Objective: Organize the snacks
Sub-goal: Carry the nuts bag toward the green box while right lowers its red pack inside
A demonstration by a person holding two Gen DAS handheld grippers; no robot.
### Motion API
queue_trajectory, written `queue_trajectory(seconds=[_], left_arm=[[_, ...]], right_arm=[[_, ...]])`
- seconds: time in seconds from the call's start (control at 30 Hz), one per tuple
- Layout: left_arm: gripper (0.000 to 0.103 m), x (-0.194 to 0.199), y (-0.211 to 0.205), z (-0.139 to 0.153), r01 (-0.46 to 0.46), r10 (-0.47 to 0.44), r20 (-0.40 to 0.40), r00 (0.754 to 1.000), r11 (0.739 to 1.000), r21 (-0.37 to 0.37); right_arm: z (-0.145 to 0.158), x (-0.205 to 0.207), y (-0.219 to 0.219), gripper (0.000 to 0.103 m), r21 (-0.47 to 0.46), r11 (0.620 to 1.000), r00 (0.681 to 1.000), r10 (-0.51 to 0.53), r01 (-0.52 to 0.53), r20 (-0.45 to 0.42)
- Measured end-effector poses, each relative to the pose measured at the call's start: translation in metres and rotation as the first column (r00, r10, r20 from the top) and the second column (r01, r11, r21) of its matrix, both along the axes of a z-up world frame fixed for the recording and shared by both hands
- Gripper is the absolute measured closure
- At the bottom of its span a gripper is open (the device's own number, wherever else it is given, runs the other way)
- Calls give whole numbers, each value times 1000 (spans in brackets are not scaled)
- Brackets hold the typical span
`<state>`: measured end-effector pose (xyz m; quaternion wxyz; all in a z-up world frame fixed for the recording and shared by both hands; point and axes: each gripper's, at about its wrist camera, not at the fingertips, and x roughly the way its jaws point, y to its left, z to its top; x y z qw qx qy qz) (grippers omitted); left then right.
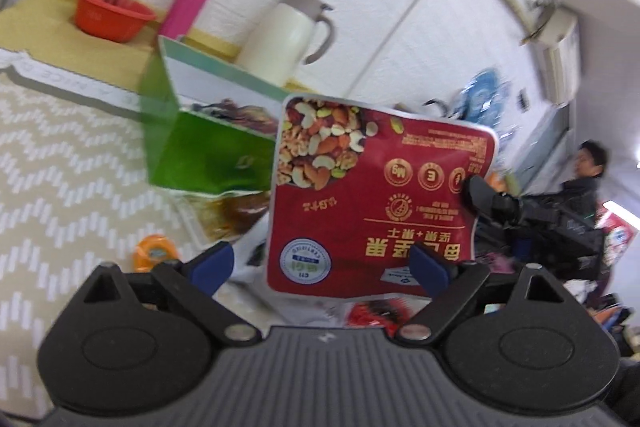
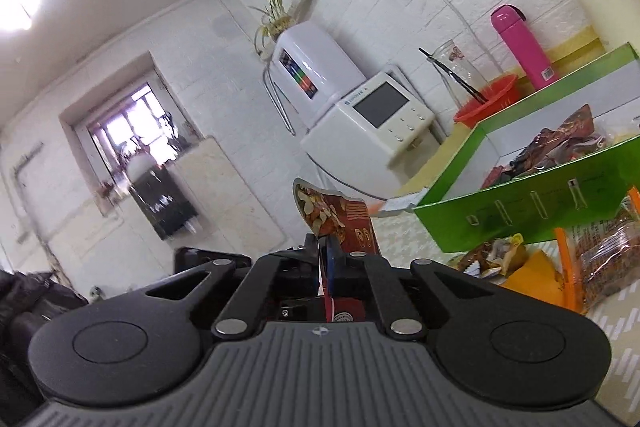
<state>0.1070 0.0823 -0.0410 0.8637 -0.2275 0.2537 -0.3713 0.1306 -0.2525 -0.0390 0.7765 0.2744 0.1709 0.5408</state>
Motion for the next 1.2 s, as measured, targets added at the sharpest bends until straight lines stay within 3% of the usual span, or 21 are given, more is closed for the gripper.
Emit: queue_trajectory(seconds=[0.1, 0.27, 0.37, 0.43, 0.47, 0.5, 0.57, 0.7, 0.97, 1.2], left_arm=[[13, 2, 3, 2, 43, -41, 23, 999, 997, -66], [13, 2, 8, 3, 150, -149, 18, 989, 971, -186], [15, -4, 1, 6, 170, -169, 21, 985, 972, -165], [25, -5, 0, 6, 148, -146, 21, 989, 979, -141], [49, -4, 1, 5, 145, -145, 8, 989, 978, -147], [60, -1, 2, 3, 126, -130, -17, 991, 981, -144], [74, 5, 5, -4, 113, -125, -59, 990, 980, -166], [86, 4, 6, -4, 98, -109, -66, 992, 984, -147], [87, -6, -1, 15, 87, -86, 26, 996, 995, -56], [87, 9, -9, 34, 33, -34, 58, 998, 999, 18]], right_arm=[[1, 1, -9, 98, 76, 997, 999, 19, -17, -27], [5, -5, -5, 100, 84, 994, 998, 69, -70, 14], [3, -4, -2, 101, 56, 998, 999, 35, -36, 12], [-1, 0, -6, 101, 56, 998, 1000, 0, 1, -19], [-3, 4, -9, 101, 62, 998, 999, -17, 19, -40], [-5, 6, -12, 100, 62, 997, 998, -34, 37, -54], [-7, 9, -15, 100, 40, 997, 995, -71, 74, -71], [-11, 13, -17, 100, -2, 994, 991, -106, 107, -87], [-6, 15, -18, 100, -85, 983, 984, -169, 165, -51], [14, 29, -8, 98, -159, 965, 976, -218, 210, -30]])
